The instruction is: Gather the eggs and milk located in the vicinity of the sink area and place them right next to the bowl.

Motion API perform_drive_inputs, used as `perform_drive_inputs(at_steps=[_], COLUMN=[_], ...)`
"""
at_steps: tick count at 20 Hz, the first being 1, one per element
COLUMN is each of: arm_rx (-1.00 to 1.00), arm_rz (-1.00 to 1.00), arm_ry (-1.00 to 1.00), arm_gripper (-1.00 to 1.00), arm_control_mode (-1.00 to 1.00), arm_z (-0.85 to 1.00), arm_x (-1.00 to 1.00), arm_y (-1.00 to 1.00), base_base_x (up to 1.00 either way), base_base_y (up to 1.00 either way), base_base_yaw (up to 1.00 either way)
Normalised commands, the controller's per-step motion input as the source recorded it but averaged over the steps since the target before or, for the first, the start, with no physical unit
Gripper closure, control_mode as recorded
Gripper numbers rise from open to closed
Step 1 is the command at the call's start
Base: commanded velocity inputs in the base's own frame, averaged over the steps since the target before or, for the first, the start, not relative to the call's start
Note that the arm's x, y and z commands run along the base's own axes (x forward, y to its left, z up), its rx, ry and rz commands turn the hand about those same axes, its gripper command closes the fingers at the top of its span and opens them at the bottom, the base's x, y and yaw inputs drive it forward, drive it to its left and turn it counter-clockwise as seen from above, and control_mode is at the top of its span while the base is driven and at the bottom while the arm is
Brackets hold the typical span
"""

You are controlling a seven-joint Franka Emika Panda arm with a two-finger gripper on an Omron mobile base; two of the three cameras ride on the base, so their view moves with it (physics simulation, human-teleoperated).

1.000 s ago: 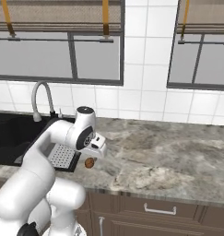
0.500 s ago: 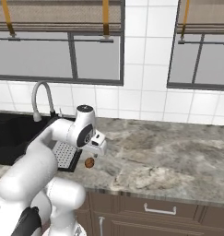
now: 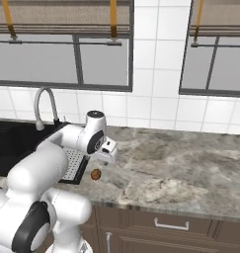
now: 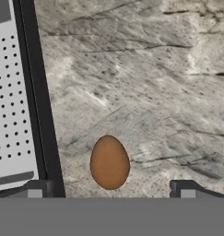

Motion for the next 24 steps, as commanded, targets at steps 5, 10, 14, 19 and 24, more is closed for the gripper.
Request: perform_drive_inputs(at_steps=[5,10,14,19,24], arm_rx=[-0.04,-0.06,-0.01,0.00,0.00], arm_rz=[0.02,0.01,0.00,0.00,0.00], arm_ry=[0.00,0.04,0.00,0.00,0.05], arm_gripper=[-1.00,-1.00,-1.00,-1.00,-1.00], arm_control_mode=[-1.00,-1.00,-1.00,-1.00,-1.00], arm_z=[0.00,0.00,-0.16,-0.42,-0.31], arm_x=[-0.37,-0.15,0.14,0.25,0.09], arm_y=[0.00,0.00,0.00,0.00,0.00], base_base_x=[0.00,0.00,0.00,0.00,0.00], base_base_y=[0.00,0.00,0.00,0.00,0.00], base_base_yaw=[0.00,0.00,0.00,0.00,0.00])
